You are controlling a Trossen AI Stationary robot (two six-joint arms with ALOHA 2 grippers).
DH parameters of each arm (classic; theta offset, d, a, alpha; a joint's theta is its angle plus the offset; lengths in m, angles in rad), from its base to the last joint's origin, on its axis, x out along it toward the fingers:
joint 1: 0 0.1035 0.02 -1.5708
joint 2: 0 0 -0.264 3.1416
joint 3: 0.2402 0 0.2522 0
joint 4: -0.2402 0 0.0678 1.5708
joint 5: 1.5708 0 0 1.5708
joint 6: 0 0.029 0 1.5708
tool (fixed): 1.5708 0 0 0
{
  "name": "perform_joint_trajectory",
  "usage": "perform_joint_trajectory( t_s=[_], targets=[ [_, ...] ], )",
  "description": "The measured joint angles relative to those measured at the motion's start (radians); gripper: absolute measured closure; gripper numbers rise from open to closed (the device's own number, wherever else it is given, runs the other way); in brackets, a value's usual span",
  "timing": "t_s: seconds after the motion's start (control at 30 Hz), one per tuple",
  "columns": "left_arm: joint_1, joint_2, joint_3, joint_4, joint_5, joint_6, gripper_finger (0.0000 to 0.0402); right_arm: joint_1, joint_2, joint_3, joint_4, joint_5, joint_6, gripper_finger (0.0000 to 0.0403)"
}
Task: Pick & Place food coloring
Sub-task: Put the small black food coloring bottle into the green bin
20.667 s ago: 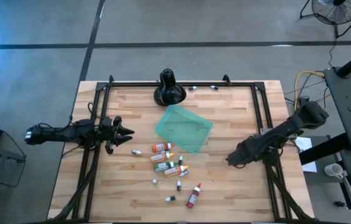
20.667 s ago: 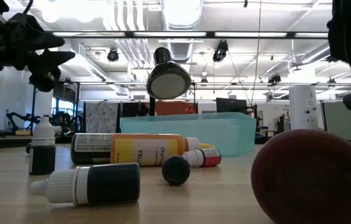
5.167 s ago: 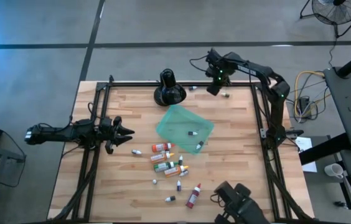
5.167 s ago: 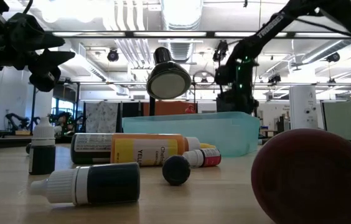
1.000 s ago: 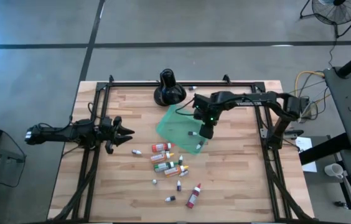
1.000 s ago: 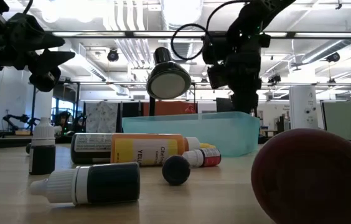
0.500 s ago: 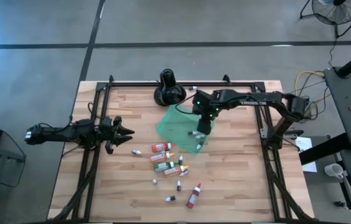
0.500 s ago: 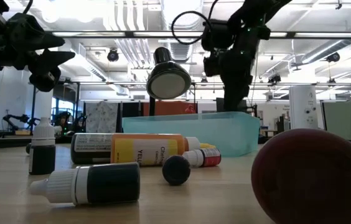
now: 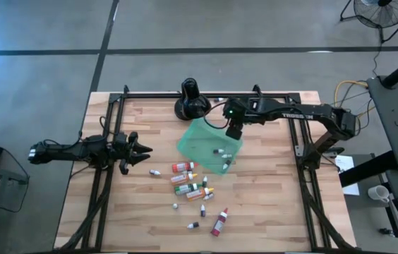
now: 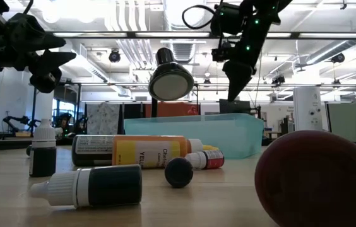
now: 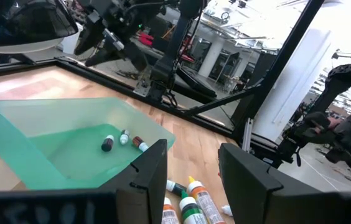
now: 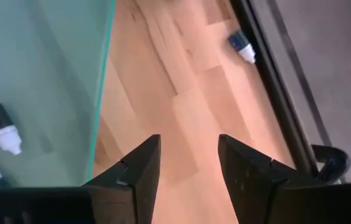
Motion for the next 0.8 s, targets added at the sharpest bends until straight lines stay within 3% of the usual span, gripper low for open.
perform_joint_trajectory(
  t_s=[0.2,0.37,0.47,0.6,0.8],
  targets=[
    [0.0,0.0,0.0,0.0,0.0,0.0,0.0284,-0.009,0.0,0.0,0.037,0.005,-0.04,0.0262],
    [0.0,0.0,0.0,0.0,0.0,0.0,0.0284,-0.007,-0.003,0.0,0.09,-0.223,-0.113,0.0274],
    [0.0,0.0,0.0,0.0,0.0,0.0,0.0284,-0.006,-0.02,0.0,0.142,-0.3,-0.14,0.0283],
    [0.0,0.0,0.0,0.0,0.0,0.0,0.0284,-0.009,-0.07,0.0,0.232,-0.298,-0.155,0.0294],
    [0.0,0.0,0.0,0.0,0.0,0.0,0.0284,-0.014,-0.147,0.0,0.335,-0.195,-0.296,0.0307]
  ],
)
